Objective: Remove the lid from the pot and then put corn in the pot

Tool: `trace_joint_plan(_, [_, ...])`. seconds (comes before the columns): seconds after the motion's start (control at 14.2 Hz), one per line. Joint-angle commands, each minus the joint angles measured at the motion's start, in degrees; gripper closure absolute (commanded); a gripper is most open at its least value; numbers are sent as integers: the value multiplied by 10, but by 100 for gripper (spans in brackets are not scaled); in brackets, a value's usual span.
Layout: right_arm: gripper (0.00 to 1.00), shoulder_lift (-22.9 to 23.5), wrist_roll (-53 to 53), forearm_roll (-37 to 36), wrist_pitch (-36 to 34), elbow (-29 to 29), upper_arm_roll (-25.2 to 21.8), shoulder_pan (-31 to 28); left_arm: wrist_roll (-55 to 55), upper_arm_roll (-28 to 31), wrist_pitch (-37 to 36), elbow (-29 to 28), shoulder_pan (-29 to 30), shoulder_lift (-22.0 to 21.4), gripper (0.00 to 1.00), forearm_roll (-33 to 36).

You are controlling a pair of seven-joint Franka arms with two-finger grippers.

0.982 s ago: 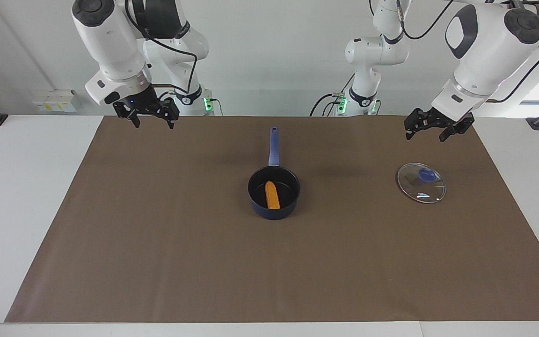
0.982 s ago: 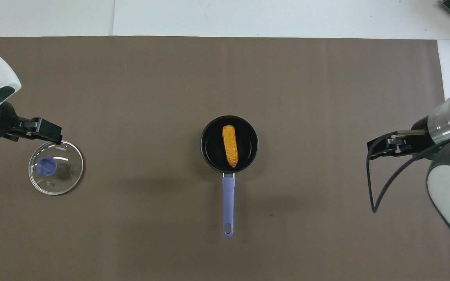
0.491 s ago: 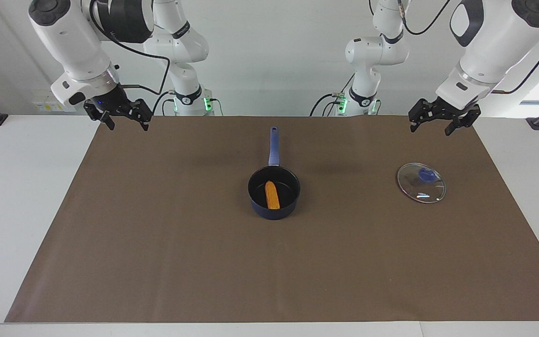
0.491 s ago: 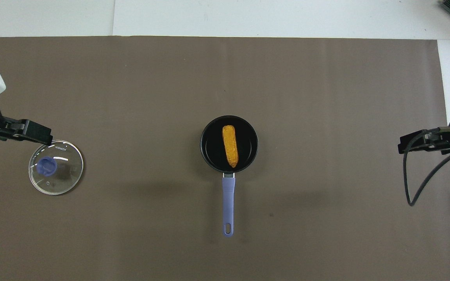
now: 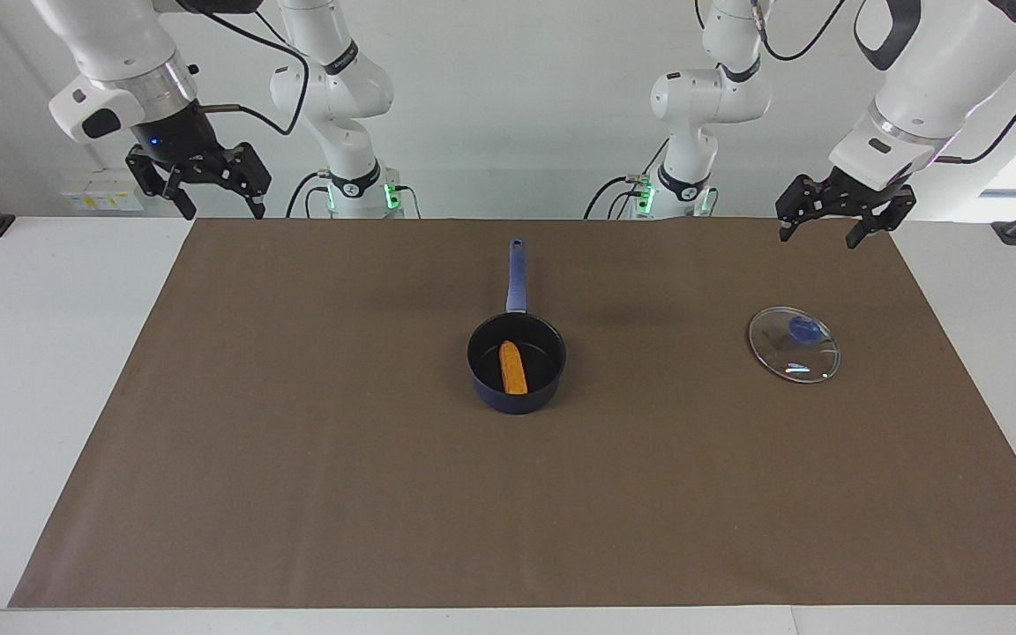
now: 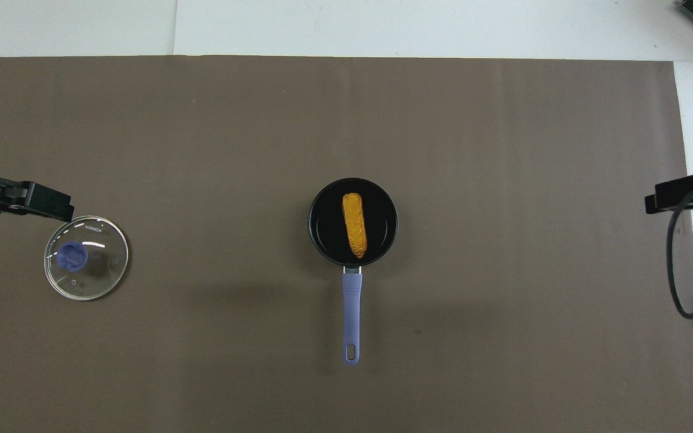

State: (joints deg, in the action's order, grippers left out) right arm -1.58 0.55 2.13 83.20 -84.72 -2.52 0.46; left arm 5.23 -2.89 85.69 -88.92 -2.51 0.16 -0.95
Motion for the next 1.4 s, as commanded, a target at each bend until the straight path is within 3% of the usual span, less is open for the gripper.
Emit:
trace_joint_plan(0.0, [0, -21, 1, 2, -16, 11, 4, -7, 8, -4, -10, -7, 5, -11, 0, 9])
trace_joint_plan(0.63, [0, -38, -15, -31, 11, -24, 8, 3, 4, -4, -53, 9, 5, -2, 0, 5])
trace_joint_plan(0.84, [0, -51, -15, -39, 22, -47, 8, 2, 5, -4, -89, 54, 7, 20, 0, 5])
trace_joint_plan(1.33, [0, -51, -11, -37, 23, -47, 9, 3, -1, -3, -80, 56, 7, 18, 0, -1])
